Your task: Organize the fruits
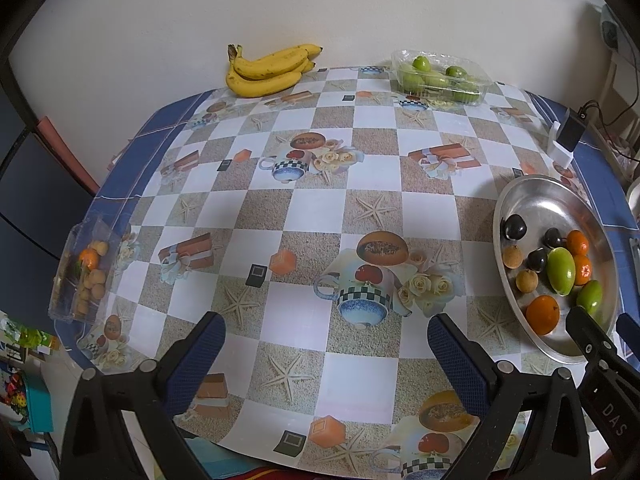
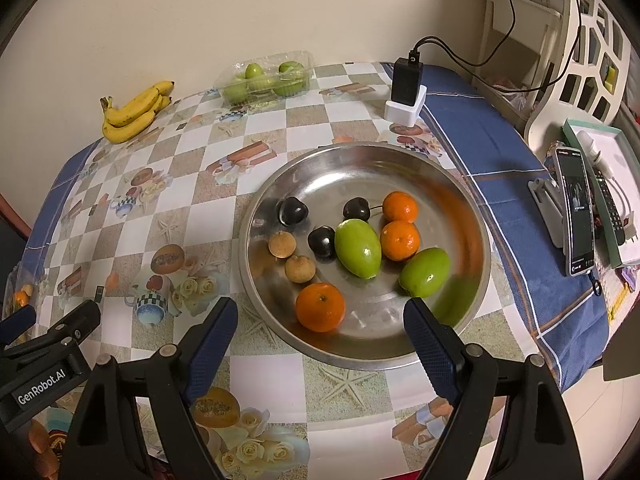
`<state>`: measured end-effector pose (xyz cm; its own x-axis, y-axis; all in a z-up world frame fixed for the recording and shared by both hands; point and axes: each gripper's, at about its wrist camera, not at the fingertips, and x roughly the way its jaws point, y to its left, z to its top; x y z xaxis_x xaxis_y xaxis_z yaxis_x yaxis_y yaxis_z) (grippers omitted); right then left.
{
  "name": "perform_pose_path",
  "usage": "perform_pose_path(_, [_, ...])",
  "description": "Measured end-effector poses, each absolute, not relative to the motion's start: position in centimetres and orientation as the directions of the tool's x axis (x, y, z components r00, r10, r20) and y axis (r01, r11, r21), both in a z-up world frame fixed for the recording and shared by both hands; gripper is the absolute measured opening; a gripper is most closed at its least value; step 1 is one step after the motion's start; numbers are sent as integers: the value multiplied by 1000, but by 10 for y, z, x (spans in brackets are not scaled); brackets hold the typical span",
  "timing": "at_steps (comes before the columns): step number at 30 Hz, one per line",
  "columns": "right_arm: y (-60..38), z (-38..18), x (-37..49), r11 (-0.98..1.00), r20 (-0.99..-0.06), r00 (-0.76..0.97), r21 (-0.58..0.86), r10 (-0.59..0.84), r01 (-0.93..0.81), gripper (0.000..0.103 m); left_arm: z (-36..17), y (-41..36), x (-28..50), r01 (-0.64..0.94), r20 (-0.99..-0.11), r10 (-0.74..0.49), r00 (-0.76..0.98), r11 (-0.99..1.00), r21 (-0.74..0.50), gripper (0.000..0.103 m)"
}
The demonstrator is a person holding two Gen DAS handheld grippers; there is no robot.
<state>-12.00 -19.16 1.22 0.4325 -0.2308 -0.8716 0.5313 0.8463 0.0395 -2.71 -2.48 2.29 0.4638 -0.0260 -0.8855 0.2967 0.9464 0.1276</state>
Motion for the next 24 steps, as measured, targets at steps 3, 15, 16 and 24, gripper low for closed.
perform_pose_path(3, [-192,12,-120,846,-872,432,39,-231,531,86,23,-24,-27,295,-885,-27,464,947,126,103])
perform_pose_path(15, [-191,11,-120,845,-873,430,39,-231,533,86,22,-22,-27,294,-886,-27,463,948,124,103])
perform_pose_path(16, [-191,11,-119,845,-873,430,39,-231,533,86,23,-23,-26,295,-886,-28,463,947,125,103])
perform_pose_path(24, [-191,10,-120,845,-873,429,39,-231,533,86,23,-22,-26,296,-886,-28,463,947,125,103])
